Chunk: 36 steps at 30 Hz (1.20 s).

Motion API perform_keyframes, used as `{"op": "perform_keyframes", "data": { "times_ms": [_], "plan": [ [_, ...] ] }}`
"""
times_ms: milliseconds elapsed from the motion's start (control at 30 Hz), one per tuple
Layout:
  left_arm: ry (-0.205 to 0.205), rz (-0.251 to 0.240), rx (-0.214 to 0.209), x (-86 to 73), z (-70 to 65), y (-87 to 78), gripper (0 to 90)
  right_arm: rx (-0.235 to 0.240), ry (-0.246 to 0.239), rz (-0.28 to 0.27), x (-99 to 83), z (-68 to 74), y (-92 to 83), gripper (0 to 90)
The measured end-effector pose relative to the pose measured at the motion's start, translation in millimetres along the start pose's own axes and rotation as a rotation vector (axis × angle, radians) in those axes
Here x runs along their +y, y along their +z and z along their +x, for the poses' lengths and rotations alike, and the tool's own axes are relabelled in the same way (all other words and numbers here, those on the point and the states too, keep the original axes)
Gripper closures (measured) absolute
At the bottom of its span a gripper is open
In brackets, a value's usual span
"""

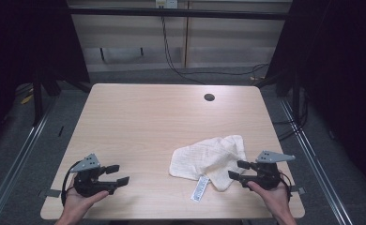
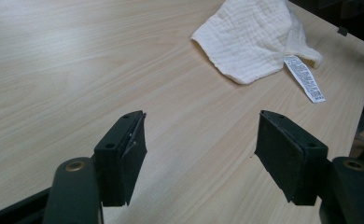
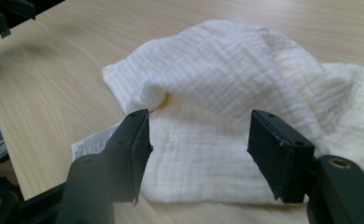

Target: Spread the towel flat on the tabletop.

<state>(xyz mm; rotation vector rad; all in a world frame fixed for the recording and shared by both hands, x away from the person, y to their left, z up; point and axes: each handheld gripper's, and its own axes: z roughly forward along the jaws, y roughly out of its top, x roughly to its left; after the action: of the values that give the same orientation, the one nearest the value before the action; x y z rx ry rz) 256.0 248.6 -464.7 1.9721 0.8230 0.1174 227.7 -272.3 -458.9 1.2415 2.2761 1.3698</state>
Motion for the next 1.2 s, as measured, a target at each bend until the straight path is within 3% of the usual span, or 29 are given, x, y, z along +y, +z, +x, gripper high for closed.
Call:
{"op": "perform_keyframes", "data": {
  "times_ms": [100, 333, 667, 800, 933, 1033, 1200],
  "plan": [
    [0.004, 0.000, 0.002, 0.7, 0.2, 0.7, 32.9, 0.006, -0.011, -0.003, 4.8, -1.2, 1.9, 38.9],
    [0.008, 0.008, 0.000, 0.6, -0.3, 2.3, 33.0, 0.025, -0.035, -0.041, 34.2, -2.0, 8.6, 36.7],
    [-0.017, 0.008, -0.004, 0.1, 2.1, 4.2, 32.6, 0.048, -0.082, 0.009, 47.9, -3.4, 34.5, 31.6],
    [-0.001, 0.011, -0.009, 0.7, -0.7, 4.3, 32.5, 0.037, -0.097, 0.025, 56.3, -4.4, 39.8, 27.9],
    [0.010, 0.014, -0.008, 1.0, -2.0, 5.1, 32.7, 0.024, -0.101, 0.085, 51.9, -12.7, 55.2, 24.6],
    [0.011, 0.019, -0.006, 1.0, -1.1, 5.0, 32.7, 0.007, -0.089, 0.083, 41.7, -17.0, 69.2, 24.7],
    [0.012, 0.004, -0.004, 1.1, -0.3, 2.7, 32.7, 0.020, -0.113, 0.184, 31.8, -15.2, 91.1, 23.8]
  ]
}}
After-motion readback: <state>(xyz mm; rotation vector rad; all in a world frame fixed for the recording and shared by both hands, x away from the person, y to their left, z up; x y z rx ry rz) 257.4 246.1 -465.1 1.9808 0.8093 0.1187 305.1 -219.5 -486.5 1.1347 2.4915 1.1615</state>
